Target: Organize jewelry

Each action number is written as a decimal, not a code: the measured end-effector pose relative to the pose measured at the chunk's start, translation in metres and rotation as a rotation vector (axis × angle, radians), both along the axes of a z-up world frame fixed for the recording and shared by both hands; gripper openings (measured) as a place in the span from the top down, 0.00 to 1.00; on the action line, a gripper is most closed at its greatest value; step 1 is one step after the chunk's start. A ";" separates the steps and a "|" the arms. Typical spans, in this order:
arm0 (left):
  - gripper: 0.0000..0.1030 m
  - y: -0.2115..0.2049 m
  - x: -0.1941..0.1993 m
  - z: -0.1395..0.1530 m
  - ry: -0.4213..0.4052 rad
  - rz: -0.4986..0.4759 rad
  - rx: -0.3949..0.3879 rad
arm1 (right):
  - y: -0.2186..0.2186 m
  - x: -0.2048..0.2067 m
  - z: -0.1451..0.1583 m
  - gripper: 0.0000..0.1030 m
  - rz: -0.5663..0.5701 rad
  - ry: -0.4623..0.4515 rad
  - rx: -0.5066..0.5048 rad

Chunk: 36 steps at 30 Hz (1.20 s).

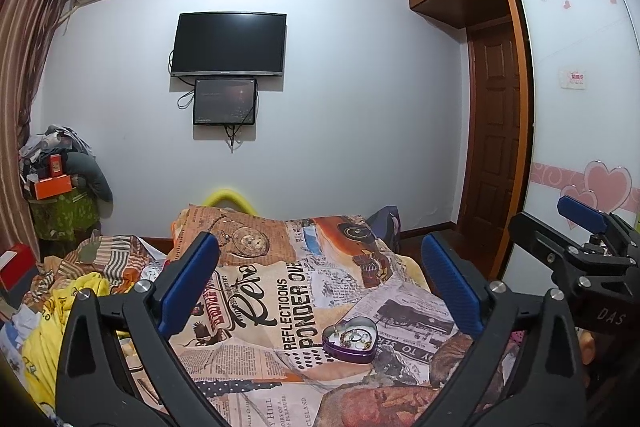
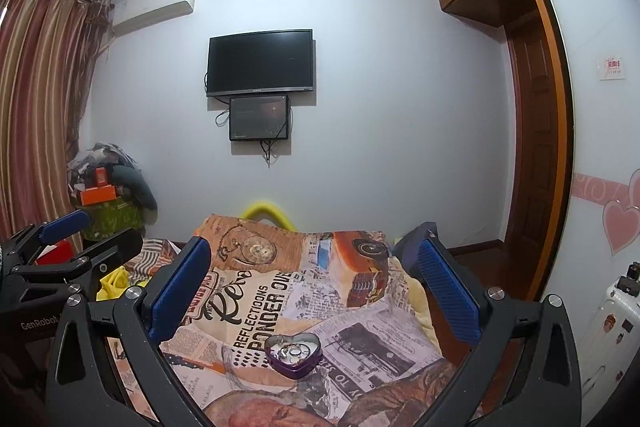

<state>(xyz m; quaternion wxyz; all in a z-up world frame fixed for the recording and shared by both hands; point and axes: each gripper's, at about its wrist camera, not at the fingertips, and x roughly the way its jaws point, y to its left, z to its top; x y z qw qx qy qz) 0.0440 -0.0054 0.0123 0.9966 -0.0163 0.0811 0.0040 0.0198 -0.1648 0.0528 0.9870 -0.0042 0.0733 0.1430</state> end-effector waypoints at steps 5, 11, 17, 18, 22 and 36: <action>0.01 -0.001 0.000 -0.001 0.000 0.001 -0.004 | 0.000 0.000 0.000 0.00 0.001 -0.001 -0.001; 0.00 -0.001 0.003 -0.002 0.005 0.003 -0.012 | 0.000 0.001 0.000 0.00 0.000 0.001 0.000; 0.00 -0.001 0.001 -0.002 0.007 -0.001 -0.017 | 0.000 0.001 -0.001 0.00 -0.002 0.002 0.001; 0.00 -0.001 0.001 -0.001 0.007 -0.003 -0.017 | -0.001 0.001 -0.001 0.00 -0.003 0.002 0.001; 0.00 0.000 0.001 -0.001 0.009 -0.012 -0.015 | -0.001 0.001 -0.001 0.00 -0.002 0.003 0.002; 0.00 0.001 0.000 0.001 0.015 -0.039 -0.012 | -0.003 0.002 -0.002 0.00 -0.005 0.003 0.003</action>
